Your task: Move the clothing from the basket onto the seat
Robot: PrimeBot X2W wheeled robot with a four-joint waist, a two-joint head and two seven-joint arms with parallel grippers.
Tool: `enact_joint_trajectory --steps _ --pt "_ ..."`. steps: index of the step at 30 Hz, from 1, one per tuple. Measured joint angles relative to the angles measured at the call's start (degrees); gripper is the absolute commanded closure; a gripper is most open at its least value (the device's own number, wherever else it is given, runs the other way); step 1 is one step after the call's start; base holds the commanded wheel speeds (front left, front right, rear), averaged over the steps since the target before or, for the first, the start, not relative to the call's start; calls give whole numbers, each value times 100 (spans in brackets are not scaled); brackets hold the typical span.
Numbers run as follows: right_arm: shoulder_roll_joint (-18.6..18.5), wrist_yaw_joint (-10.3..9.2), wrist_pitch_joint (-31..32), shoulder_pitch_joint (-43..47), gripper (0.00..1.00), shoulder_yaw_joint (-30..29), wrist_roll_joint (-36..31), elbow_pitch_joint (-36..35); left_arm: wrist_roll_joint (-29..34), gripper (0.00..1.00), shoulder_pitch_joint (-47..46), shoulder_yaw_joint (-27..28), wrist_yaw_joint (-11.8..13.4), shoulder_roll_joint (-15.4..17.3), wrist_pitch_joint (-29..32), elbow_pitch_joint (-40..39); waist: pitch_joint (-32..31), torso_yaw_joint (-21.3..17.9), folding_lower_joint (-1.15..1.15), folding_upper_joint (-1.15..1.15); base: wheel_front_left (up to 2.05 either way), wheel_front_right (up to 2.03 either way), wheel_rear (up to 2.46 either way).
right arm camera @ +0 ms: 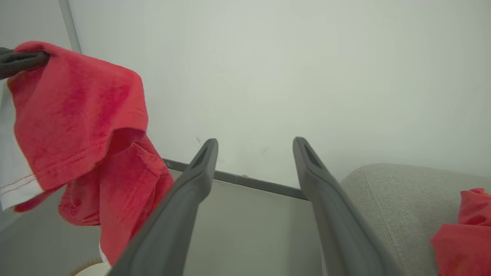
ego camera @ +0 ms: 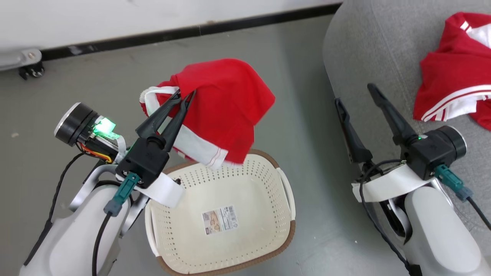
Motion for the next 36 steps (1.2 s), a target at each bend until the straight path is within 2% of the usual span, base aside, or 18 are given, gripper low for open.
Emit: enact_joint_trajectory --steps 11,19,22,30,36 --pt "-350 0 155 231 0 644 293 140 89 100 -66 -186 -272 110 0 -524 -689 192 0 0 0 0 0" --pt "-579 0 315 361 0 1053 760 164 156 100 -341 -333 -435 118 -1 -943 -1133 274 0 0 0 0 0" --pt "-672 0 421 428 0 1408 1062 142 154 100 -421 -354 -498 116 -1 -1026 -1279 295 0 0 0 0 0" --pt "-892 0 723 503 0 2602 1940 -301 131 100 -506 -483 -604 111 -2 -1076 -1613 338 0 0 0 0 0" --pt "-1335 0 866 500 0 2870 2417 -687 12 100 -537 -520 -665 146 -2 -1074 -1834 347 0 0 0 0 0"
